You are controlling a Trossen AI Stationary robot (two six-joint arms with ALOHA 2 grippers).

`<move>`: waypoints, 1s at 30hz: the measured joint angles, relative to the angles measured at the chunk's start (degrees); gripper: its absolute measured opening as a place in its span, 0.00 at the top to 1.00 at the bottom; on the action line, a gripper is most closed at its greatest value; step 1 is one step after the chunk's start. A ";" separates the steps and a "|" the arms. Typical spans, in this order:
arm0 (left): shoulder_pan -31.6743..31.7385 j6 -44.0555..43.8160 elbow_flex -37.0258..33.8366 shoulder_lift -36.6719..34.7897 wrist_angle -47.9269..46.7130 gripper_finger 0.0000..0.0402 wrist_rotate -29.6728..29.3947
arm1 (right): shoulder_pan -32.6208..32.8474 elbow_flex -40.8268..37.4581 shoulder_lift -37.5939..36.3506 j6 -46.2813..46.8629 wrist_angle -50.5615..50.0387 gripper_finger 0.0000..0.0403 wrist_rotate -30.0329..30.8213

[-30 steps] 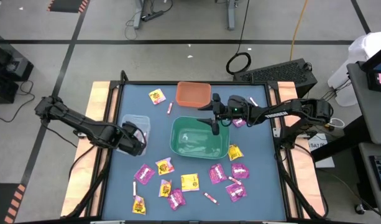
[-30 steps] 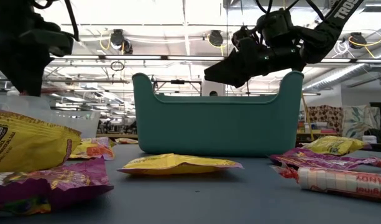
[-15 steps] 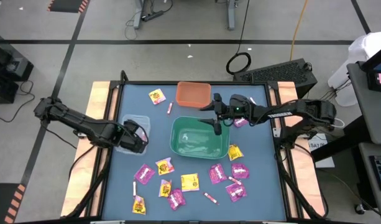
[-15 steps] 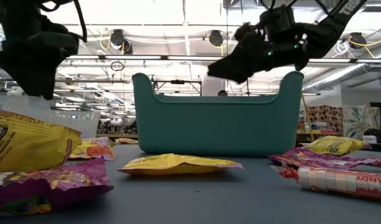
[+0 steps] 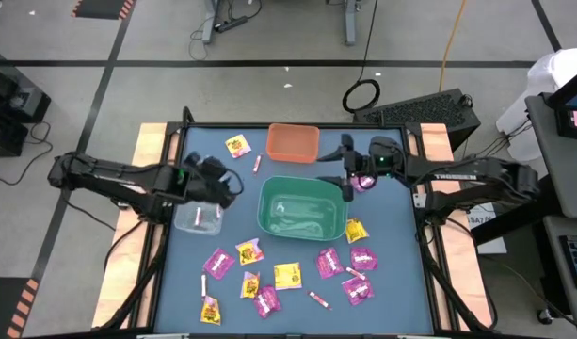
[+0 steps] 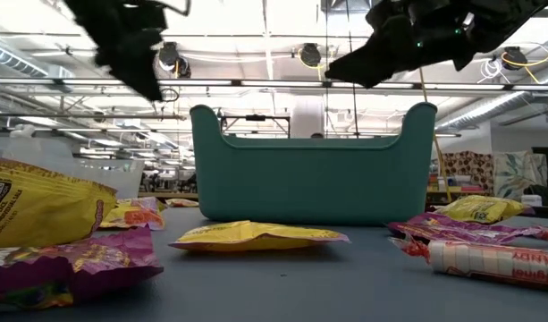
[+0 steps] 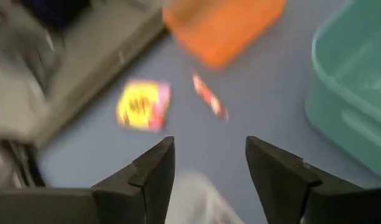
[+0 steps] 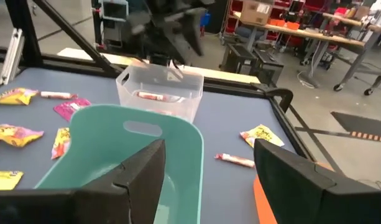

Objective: Sort candy
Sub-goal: Put the orange candy into the transparent bin

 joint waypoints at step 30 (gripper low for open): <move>28.37 2.66 -9.75 21.97 48.78 0.50 14.00 | 0.00 0.00 -0.72 -5.44 1.38 0.42 13.55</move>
